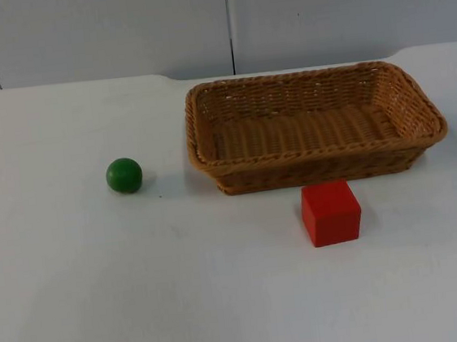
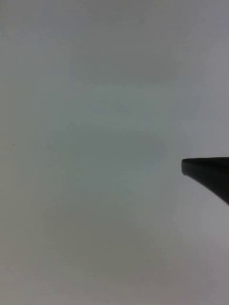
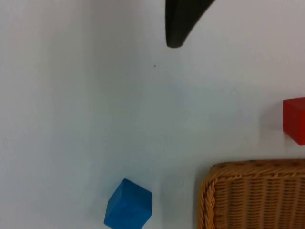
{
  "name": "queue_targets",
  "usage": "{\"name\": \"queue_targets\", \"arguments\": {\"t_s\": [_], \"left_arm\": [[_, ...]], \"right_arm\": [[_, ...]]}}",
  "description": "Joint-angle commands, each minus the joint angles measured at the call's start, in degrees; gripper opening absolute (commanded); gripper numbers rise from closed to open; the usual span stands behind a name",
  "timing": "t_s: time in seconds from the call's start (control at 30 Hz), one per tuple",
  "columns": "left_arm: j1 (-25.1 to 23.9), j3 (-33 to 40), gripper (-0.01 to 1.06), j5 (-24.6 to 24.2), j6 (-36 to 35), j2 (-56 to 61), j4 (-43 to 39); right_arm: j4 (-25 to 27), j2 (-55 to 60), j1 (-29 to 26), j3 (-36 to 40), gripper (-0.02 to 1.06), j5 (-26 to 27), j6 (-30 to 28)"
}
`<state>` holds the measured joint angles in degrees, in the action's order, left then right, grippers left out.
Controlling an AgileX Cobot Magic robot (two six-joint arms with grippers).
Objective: Place all geometric objects except the red cube into the basket.
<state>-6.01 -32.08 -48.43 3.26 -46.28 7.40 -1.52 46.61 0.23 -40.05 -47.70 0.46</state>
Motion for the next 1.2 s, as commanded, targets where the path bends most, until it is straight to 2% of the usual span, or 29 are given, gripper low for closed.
{"name": "queue_targets", "arguments": {"t_s": [0.0,0.3,0.4,0.5,0.6,0.63,0.8,1.0,1.17], "left_arm": [[-0.06,-0.33,1.04,1.82,1.22,-0.57,1.8],[0.04,-7.86,1.04,3.33,7.72,-10.37,7.22],[1.74,-9.93,1.04,4.71,10.03,-14.5,9.84],[6.1,-12.29,1.03,6.64,10.85,-19.94,10.57],[12.59,-16.44,1.02,9.62,10.85,-28.49,8.98],[12.59,-16.44,1.02,9.62,10.85,-28.49,8.98],[18.82,-27.99,1.02,9.88,10.85,-45.46,5.08],[19.47,-36.04,1.02,9.36,13.19,-55.88,4.8],[19.47,-45.88,1.02,8.51,12.94,-67.03,3.63]], "right_arm": [[0.25,1.26,-0.31,-0.42,1.05,0.38,-0.08],[0.36,9.37,-0.31,-0.42,1.05,0.88,-0.08],[0.36,10.43,-0.31,-0.42,1.05,1.47,-0.08],[0.36,10.54,-0.31,-0.42,1.05,1.73,-0.08],[0.36,10.54,-0.31,-0.42,1.05,2.06,-0.08],[0.36,10.54,-0.31,-0.42,1.05,2.06,-0.08],[0.36,10.54,-0.31,-0.42,1.05,2.06,-0.08],[0.36,10.54,-0.31,-0.42,1.05,2.17,-0.08],[0.36,10.54,-0.31,-0.42,1.05,2.5,-0.08]]}}
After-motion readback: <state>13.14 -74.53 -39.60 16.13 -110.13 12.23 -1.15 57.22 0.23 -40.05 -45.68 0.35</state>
